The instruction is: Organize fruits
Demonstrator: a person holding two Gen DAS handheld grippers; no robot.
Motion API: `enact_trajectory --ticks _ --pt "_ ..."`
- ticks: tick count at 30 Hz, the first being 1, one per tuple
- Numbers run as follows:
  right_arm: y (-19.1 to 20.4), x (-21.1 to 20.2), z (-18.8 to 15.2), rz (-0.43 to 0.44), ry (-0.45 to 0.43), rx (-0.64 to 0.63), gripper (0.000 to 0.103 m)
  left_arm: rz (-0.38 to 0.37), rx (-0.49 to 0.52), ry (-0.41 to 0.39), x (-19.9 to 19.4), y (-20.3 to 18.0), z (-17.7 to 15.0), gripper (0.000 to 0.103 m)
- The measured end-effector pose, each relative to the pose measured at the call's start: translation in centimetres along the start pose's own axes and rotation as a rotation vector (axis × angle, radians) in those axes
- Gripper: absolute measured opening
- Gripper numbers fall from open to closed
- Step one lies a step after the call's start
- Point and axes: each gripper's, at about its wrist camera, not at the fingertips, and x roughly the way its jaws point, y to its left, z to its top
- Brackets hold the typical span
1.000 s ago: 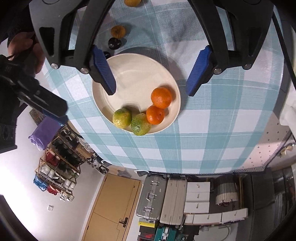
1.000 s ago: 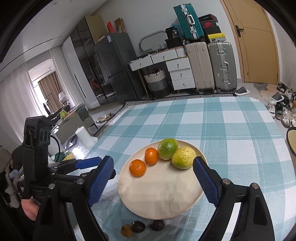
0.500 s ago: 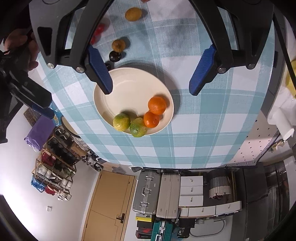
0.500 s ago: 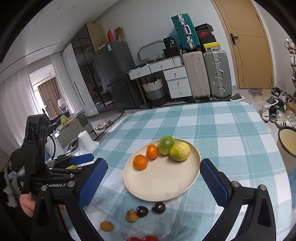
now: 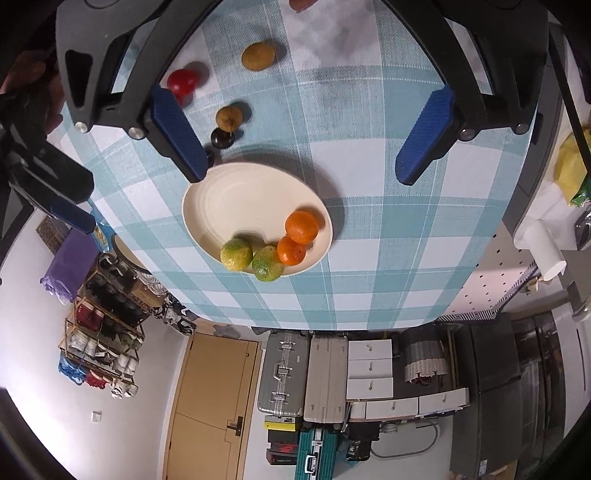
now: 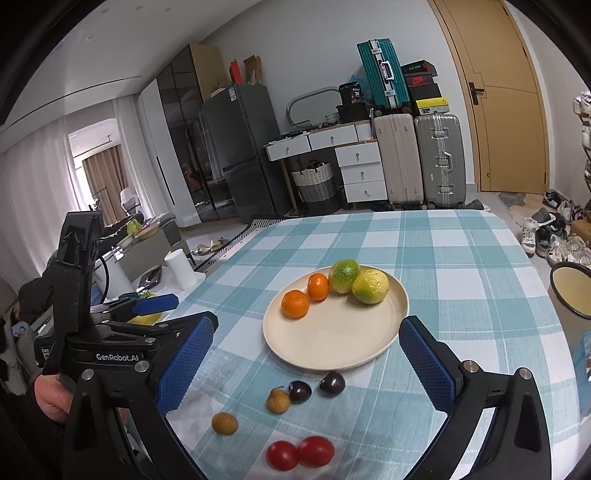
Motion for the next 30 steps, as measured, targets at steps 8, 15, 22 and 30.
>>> enact_trajectory --ticks 8,15,22,30 --pt "0.2 -0.9 -1.4 -0.017 -0.004 0.016 0.103 -0.017 -0.004 0.055 0.5 0.2 -2.0 0.102" --pt "0.2 -1.3 -2.5 -0.038 0.003 0.013 0.103 -0.057 0.019 0.149 2.0 -0.1 -4.8 0.102" --pt "-0.2 -1.5 -3.6 -0.032 0.017 0.038 0.103 -0.07 0.04 0.216 3.7 -0.3 -7.1 0.102" --pt "-0.5 -1.0 -4.9 -0.046 0.049 0.031 0.103 -0.05 0.066 0.256 4.8 -0.6 -8.5 0.102"
